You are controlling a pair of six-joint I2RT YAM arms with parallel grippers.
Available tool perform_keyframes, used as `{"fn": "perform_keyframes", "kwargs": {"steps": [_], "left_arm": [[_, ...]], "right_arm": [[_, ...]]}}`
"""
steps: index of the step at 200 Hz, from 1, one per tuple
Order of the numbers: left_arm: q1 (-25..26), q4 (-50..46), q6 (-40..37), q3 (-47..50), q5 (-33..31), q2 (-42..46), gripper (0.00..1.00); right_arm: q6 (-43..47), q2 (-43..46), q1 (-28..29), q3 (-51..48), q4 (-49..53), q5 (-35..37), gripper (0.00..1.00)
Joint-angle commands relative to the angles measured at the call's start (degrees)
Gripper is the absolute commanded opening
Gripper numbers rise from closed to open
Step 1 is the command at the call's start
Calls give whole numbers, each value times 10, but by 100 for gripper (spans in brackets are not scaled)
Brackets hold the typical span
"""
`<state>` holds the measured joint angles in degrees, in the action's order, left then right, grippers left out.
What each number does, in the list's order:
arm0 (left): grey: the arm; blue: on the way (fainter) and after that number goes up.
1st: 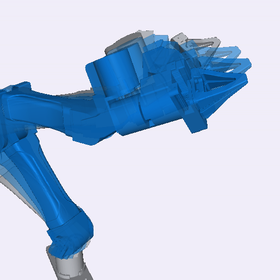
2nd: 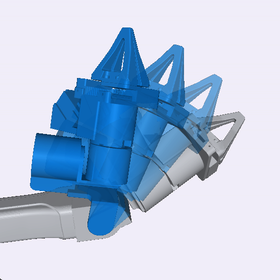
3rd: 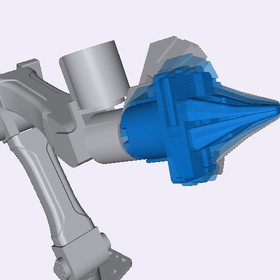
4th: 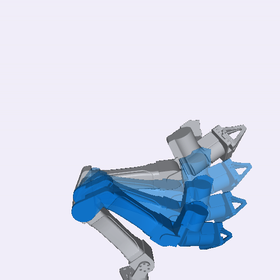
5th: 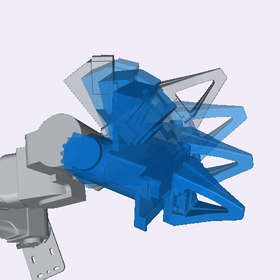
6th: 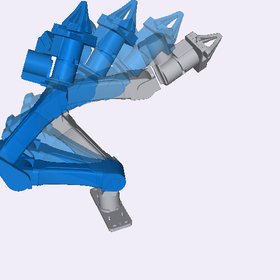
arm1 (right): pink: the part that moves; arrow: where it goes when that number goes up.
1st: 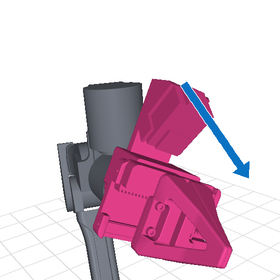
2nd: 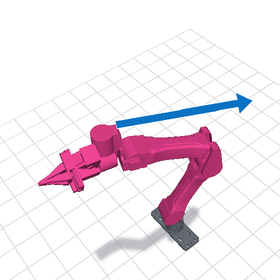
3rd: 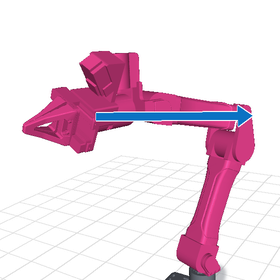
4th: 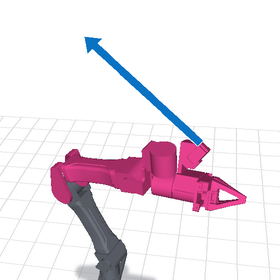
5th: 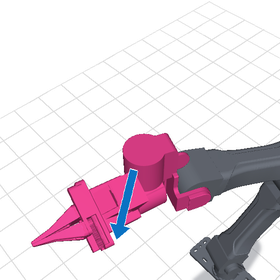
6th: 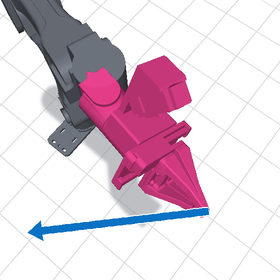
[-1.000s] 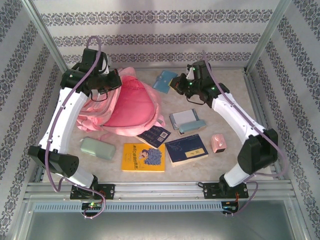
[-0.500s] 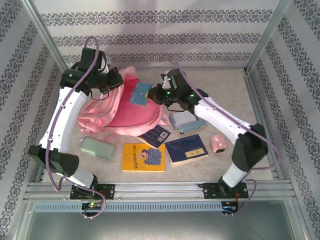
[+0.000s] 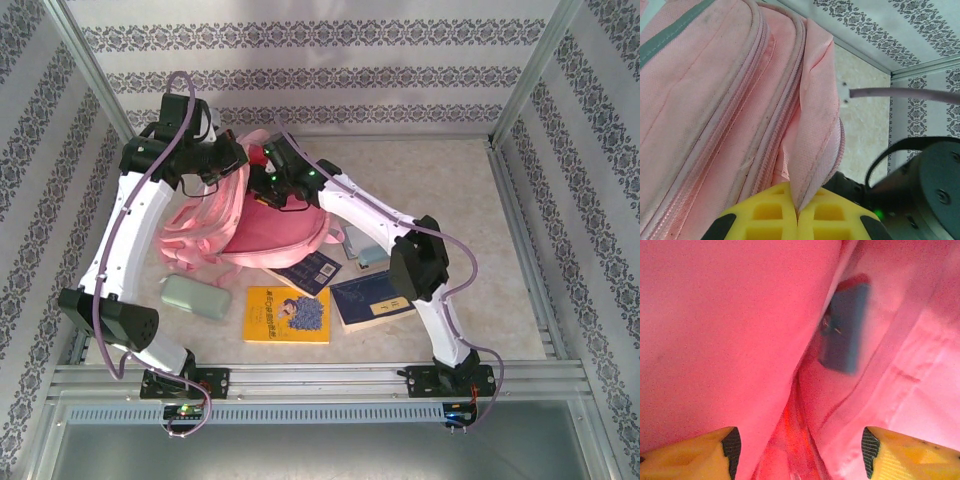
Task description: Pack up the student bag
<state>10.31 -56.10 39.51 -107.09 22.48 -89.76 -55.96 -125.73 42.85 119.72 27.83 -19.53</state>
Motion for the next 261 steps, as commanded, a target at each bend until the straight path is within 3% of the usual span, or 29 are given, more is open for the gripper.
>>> {"fn": "perform_keyframes", "kwargs": {"steps": [1,31,78,97,118,155,183,197,261], "left_arm": [[-15,64,3,-8,9,12,0],[-21,65,2,-2,8,14,0],[-24,70,7,14,13,17,0],[-25,70,6,23,14,21,0],[-26,66,4,31,10,27,0],[-26,63,8,43,13,38,0],[-26,60,6,48,12,47,0],[-27,56,2,49,9,51,0],[-26,65,10,65,27,56,0]], "right_arm": [[53,85,-17,-50,16,-7,67],[121,198,-39,-155,5,-19,65],[224,378,-86,-317,115,68,66],[238,429,-110,-379,169,136,68],[141,453,-151,-420,237,201,69],[-83,468,-197,-505,266,188,64],[-187,435,-220,-539,262,194,63],[-205,402,-233,-550,236,155,62],[-242,306,-288,-553,160,161,67]]}}
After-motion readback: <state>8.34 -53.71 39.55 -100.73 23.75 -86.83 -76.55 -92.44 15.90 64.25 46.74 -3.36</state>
